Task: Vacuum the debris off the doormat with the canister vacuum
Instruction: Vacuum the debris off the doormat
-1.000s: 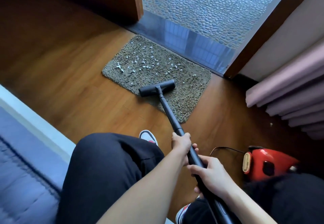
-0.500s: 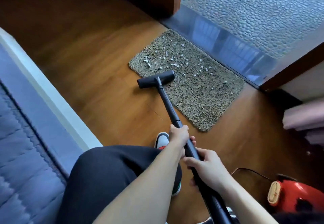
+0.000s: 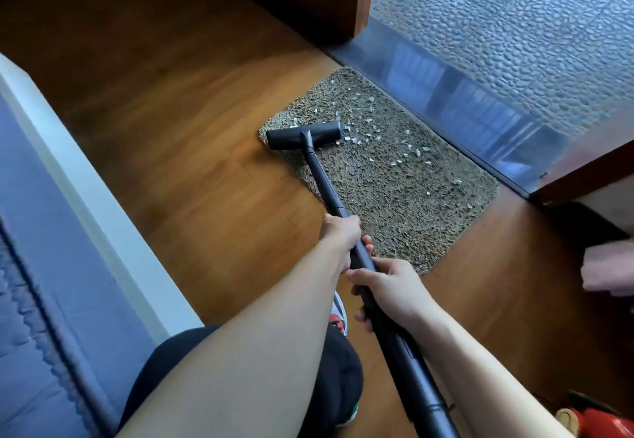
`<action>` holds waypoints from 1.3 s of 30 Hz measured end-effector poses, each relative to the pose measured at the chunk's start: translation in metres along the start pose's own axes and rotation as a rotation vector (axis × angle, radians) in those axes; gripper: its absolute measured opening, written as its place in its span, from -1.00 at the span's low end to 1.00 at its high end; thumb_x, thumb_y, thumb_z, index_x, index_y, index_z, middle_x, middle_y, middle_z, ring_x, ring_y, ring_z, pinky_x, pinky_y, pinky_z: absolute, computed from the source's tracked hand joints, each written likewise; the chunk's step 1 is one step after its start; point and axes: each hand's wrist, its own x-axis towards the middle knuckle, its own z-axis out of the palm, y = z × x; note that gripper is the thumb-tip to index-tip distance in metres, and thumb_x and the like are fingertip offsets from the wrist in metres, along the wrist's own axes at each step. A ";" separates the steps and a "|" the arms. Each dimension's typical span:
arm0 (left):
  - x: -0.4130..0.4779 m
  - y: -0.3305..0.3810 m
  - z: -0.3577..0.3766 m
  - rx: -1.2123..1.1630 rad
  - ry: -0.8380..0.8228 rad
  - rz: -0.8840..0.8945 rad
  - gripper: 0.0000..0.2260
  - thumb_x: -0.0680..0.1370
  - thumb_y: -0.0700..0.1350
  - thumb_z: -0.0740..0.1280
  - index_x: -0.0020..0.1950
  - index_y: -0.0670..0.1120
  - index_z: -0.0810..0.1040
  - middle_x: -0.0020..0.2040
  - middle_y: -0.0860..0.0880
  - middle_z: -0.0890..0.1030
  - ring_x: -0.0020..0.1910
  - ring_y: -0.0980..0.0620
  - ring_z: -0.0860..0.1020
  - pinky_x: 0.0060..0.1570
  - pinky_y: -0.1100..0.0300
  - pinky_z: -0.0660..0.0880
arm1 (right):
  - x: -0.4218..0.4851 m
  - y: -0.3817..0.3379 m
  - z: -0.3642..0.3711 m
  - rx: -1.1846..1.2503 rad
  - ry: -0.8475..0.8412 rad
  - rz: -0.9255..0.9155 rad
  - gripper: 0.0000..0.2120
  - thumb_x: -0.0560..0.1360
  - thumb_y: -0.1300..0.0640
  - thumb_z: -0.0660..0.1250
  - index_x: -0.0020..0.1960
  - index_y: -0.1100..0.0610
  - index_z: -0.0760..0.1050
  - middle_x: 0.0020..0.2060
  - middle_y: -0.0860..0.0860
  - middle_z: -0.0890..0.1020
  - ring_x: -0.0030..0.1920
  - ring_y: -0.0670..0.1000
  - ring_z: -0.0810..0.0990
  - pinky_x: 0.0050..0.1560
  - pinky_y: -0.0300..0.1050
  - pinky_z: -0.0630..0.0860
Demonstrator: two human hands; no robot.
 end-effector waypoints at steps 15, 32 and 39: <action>0.058 0.044 0.001 -0.036 -0.008 0.028 -0.79 0.64 -0.26 0.20 0.26 -0.19 0.33 -0.40 -0.13 0.44 -0.53 0.00 0.41 -0.56 0.28 0.45 | 0.067 -0.033 0.006 -0.029 -0.003 -0.045 -0.91 0.59 0.27 0.36 -0.04 0.31 0.54 -0.31 0.14 0.51 -0.58 0.06 0.55 -0.58 -0.20 0.44; -0.067 0.020 0.027 0.007 0.046 -0.118 -0.76 0.62 -0.20 0.24 0.27 -0.14 0.33 -0.36 -0.09 0.42 -0.54 0.02 0.42 -0.52 0.24 0.43 | -0.054 -0.045 -0.044 -0.122 -0.012 0.121 -0.91 0.55 0.18 0.36 -0.10 0.19 0.52 -0.39 0.06 0.54 -0.53 0.14 0.58 -0.49 -0.09 0.49; -0.088 0.037 0.021 -0.017 0.005 -0.164 -0.62 0.66 -0.01 0.25 0.44 -0.05 0.27 -0.25 -0.09 0.40 -0.59 0.06 0.44 -0.55 0.25 0.44 | -0.078 -0.070 -0.037 -0.102 0.004 0.181 -0.82 0.56 0.07 0.40 -0.01 0.20 0.54 -0.35 0.09 0.53 -0.53 0.14 0.55 -0.50 -0.09 0.50</action>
